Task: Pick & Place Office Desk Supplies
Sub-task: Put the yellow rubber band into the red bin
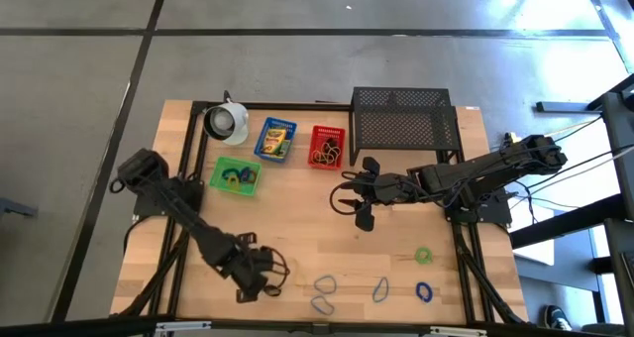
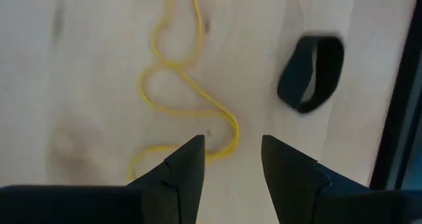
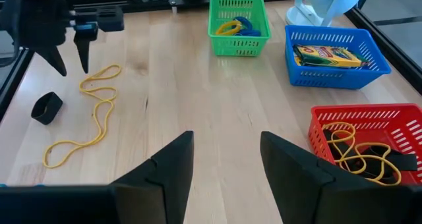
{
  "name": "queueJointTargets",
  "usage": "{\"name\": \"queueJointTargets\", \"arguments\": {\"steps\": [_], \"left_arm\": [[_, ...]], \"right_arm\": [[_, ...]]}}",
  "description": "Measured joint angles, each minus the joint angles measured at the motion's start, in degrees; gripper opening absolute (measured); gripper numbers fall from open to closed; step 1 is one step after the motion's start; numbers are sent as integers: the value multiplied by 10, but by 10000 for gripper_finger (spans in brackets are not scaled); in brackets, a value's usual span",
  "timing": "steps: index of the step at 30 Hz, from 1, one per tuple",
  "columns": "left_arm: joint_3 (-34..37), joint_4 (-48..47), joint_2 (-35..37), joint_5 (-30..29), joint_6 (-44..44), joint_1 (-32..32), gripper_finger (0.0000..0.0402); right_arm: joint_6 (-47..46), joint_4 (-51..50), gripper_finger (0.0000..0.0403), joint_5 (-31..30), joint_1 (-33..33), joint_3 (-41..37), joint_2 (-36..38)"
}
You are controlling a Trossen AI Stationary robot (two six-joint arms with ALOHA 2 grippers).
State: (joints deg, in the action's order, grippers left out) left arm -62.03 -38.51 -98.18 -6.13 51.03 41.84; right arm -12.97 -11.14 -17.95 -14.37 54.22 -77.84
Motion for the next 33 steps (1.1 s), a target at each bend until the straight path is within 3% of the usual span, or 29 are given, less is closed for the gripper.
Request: {"name": "queueJointTargets", "arguments": {"steps": [5, 24, 28, 33], "left_arm": [[0, -1, -28, -2, 22, 21, 143], [-2, 9, -79, -24, -79, 23, 138], [-1, 7, -79, -25, -89, 23, 109], [0, -5, -80, -27, -98, 22, 43]], "right_arm": [[0, 0, 178, 0, 0, 0, 0], [0, 0, 178, 0, 0, 0, 0], [0, 0, 178, 0, 0, 0, 0], [0, 0, 178, 0, 0, 0, 0]]}}
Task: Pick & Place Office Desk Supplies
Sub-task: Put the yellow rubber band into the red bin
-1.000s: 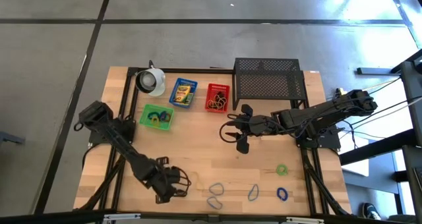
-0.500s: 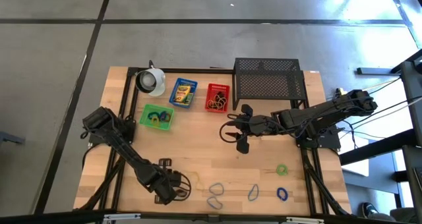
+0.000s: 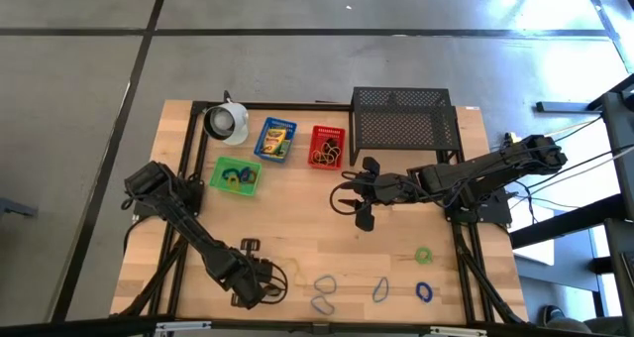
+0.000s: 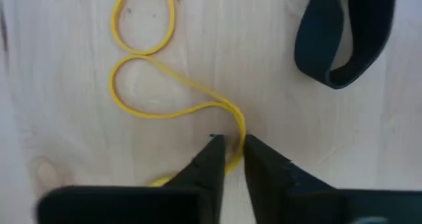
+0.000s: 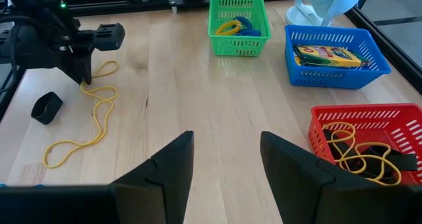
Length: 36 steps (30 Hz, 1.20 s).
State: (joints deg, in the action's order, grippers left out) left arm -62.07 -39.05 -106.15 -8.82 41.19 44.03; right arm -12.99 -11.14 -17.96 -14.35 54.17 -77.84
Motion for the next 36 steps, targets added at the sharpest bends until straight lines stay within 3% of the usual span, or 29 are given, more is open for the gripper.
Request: {"name": "queueJointTargets", "arguments": {"steps": [3, 10, 14, 19, 25, 30, 33, 36], "left_arm": [[6, 1, 0, -3, 7, -2, 8], [0, 16, 3, -52, -19, -2, 3], [-4, 10, 10, -130, -38, -7, 3], [-6, 14, 33, -277, -29, -3, 3], [-7, 24, 54, -530, -30, -5, 3], [-8, 64, 68, -701, -29, -14, 3], [-8, 100, 69, -763, -30, -22, 3], [-8, 122, 69, -783, -30, -35, 3]], "right_arm": [[0, 0, 178, 0, 0, 0, 0], [0, 0, 178, 0, 0, 0, 0], [0, 0, 178, 0, 0, 0, 0], [0, 0, 178, 0, 0, 0, 0], [0, 0, 178, 0, 0, 0, 0], [0, 0, 178, 0, 0, 0, 0], [0, 0, 178, 0, 0, 0, 0], [0, 0, 177, 0, 0, 0, 0]]}}
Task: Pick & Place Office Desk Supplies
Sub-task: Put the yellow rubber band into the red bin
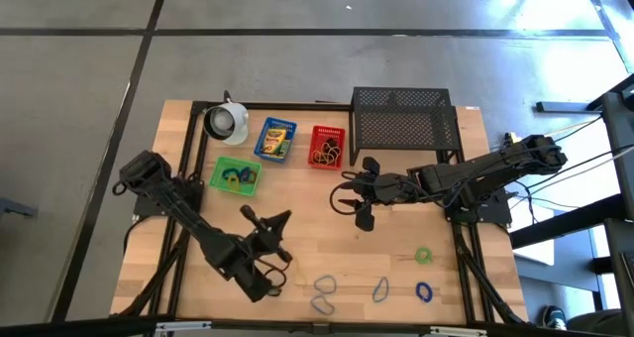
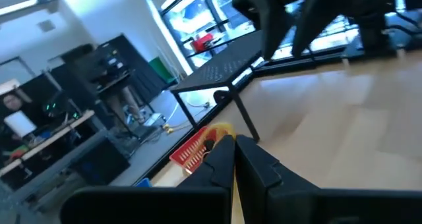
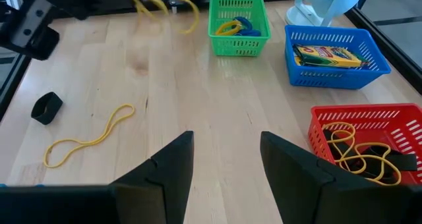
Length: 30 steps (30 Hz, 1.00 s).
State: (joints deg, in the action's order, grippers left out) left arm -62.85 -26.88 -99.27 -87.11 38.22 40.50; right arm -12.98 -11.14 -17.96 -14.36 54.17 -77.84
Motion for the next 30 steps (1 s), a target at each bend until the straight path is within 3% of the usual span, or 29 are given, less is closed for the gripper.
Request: {"name": "queueJointTargets", "arguments": {"steps": [17, 20, 26, 30], "left_arm": [[-1, 169, 0, 17, 0, -92, 3], [-1, 184, 0, 72, 1, -124, 3], [-1, 192, 0, 248, -8, -220, 3], [-1, 194, -2, 292, -52, -284, 3]], "right_arm": [[0, 0, 177, 0, 0, 0, 0], [0, 0, 177, 0, 0, 0, 0], [0, 0, 177, 0, 0, 0, 0], [0, 0, 177, 0, 0, 0, 0]]}}
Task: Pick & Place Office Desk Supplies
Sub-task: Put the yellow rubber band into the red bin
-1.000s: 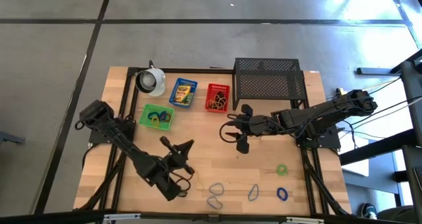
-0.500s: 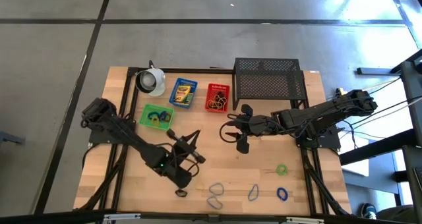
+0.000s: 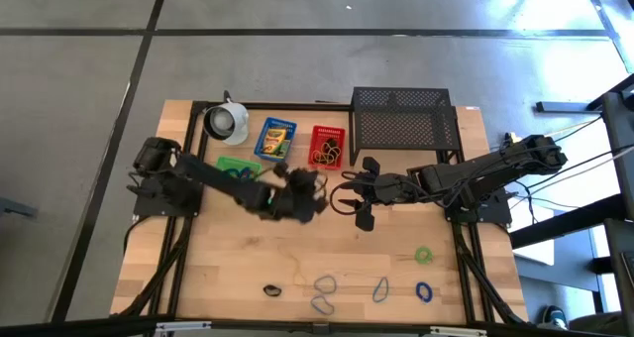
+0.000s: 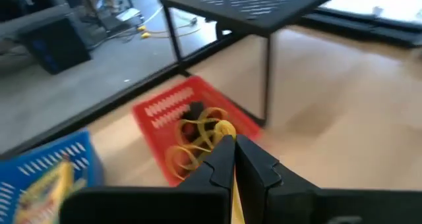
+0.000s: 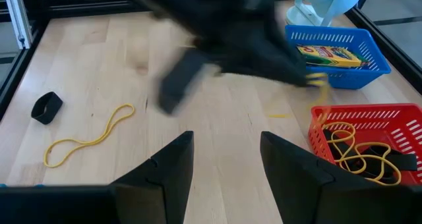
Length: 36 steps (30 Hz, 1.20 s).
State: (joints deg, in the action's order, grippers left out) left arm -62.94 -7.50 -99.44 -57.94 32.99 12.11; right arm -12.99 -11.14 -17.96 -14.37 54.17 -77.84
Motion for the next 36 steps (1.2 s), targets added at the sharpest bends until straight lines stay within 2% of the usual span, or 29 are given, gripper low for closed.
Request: {"name": "queueJointTargets", "arguments": {"steps": [9, 12, 17, 29, 36], "left_arm": [[0, 13, -6, 100, -53, -137, 3], [0, 60, -17, 143, -57, -170, 3], [0, 142, -44, 223, -110, -202, 3], [0, 169, -97, 255, -113, -213, 3], [0, 168, -97, 261, -89, -210, 4]], "right_arm": [[0, 0, 177, 0, 0, 0, 0], [0, 0, 177, 0, 0, 0, 0], [0, 0, 177, 0, 0, 0, 0], [0, 0, 178, 0, 0, 0, 0], [0, 0, 178, 0, 0, 0, 0]]}}
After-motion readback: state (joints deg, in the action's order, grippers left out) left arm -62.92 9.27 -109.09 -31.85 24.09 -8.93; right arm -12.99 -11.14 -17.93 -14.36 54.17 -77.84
